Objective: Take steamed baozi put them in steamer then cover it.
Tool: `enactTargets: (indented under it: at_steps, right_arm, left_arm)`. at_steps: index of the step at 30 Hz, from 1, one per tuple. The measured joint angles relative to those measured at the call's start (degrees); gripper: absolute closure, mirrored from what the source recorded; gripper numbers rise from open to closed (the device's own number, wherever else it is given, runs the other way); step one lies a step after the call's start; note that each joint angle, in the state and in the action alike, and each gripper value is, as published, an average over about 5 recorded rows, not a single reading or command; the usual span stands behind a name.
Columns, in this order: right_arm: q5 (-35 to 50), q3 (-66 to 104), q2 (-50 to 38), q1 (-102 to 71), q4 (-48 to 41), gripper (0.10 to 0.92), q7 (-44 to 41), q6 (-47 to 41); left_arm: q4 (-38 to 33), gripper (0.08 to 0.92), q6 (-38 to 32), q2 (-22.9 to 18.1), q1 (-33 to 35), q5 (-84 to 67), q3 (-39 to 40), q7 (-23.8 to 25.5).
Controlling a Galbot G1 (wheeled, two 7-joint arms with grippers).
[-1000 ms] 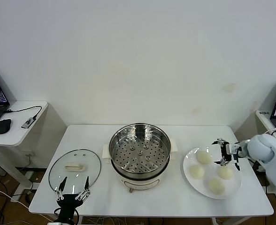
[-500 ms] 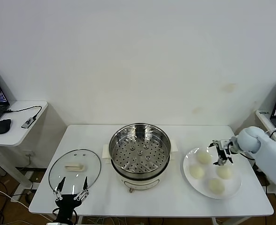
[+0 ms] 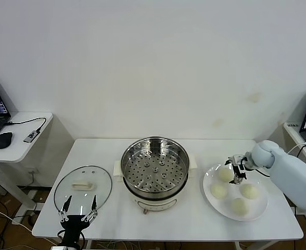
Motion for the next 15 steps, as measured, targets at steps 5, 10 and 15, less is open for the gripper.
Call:
enactTargets:
  at_steps: [5,10,15]
  right_arm:
    - [-0.3,-0.3,0.9,0.3,-1.2,0.297,0.3,-0.3]
    - [-0.5,-0.4,1.5,0.3,-1.8,0.366,0.4,-0.6]
    - [-0.4,-0.9,1.3,0.5,-1.7,0.478,0.2,-0.9]
  left_arm:
    - [0.2,0.177,0.0,0.0,-0.1,0.0,0.0,0.0]
    - [0.2,0.177,0.0,0.0,-0.2,0.0,0.0,0.0]
    - [0.2,0.177,0.1,0.0,-0.2,0.0,0.0,0.0]
